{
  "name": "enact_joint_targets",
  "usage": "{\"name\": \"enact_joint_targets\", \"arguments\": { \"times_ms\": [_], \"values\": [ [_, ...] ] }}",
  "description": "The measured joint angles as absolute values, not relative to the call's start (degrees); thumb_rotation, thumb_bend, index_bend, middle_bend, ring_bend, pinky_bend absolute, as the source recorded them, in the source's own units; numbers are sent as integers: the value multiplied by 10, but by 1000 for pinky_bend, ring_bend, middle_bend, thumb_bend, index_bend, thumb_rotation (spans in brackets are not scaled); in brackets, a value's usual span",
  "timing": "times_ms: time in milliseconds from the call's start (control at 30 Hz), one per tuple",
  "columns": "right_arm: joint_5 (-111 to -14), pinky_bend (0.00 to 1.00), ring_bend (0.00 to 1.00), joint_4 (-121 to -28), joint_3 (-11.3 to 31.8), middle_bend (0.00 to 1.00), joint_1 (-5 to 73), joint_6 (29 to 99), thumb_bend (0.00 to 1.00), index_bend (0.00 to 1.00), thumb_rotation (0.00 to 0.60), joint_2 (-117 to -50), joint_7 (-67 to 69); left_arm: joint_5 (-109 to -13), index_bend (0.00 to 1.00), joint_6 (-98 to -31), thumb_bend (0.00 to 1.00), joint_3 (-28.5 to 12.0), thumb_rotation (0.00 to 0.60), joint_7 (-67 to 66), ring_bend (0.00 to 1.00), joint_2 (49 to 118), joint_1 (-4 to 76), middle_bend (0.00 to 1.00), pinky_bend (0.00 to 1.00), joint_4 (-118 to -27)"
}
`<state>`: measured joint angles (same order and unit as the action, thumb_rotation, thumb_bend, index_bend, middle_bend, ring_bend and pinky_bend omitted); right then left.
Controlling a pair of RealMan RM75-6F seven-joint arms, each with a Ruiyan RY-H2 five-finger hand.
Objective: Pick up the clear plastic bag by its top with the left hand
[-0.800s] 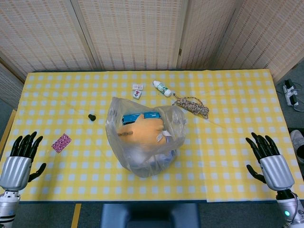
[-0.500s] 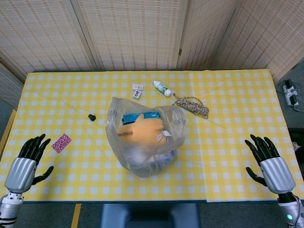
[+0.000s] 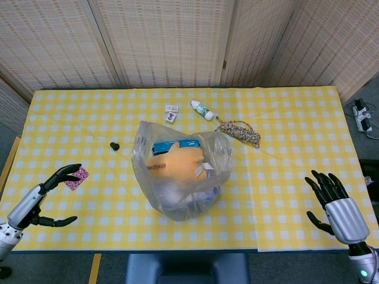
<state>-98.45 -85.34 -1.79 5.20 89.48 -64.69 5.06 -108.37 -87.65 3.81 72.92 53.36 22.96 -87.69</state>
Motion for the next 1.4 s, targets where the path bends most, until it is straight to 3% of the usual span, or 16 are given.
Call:
{"name": "enact_joint_targets", "arguments": {
  "times_ms": [267, 567, 967, 1400],
  "values": [
    [-972, 0, 0, -849, -15, 0, 59, 876, 335, 0, 600, -646, 64, -1132, 58, -836, 159, 37, 600, 907, 90, 466, 374, 102, 213, -888],
    [-981, 0, 0, -833, -13, 0, 62, 885, 335, 0, 600, -652, 66, -1119, 100, -767, 108, 28, 600, 952, 77, 504, 445, 102, 166, -852],
    [-970, 0, 0, -817, -14, 0, 67, 864, 335, 0, 600, -665, 61, -1086, 119, -751, 107, 28, 600, 1016, 75, 564, 492, 102, 158, -766],
    [-962, 0, 0, -814, -15, 0, 69, 857, 335, 0, 600, -665, 60, -1067, 107, -784, 107, 25, 600, 1037, 75, 586, 500, 102, 159, -767]
  ]
}}
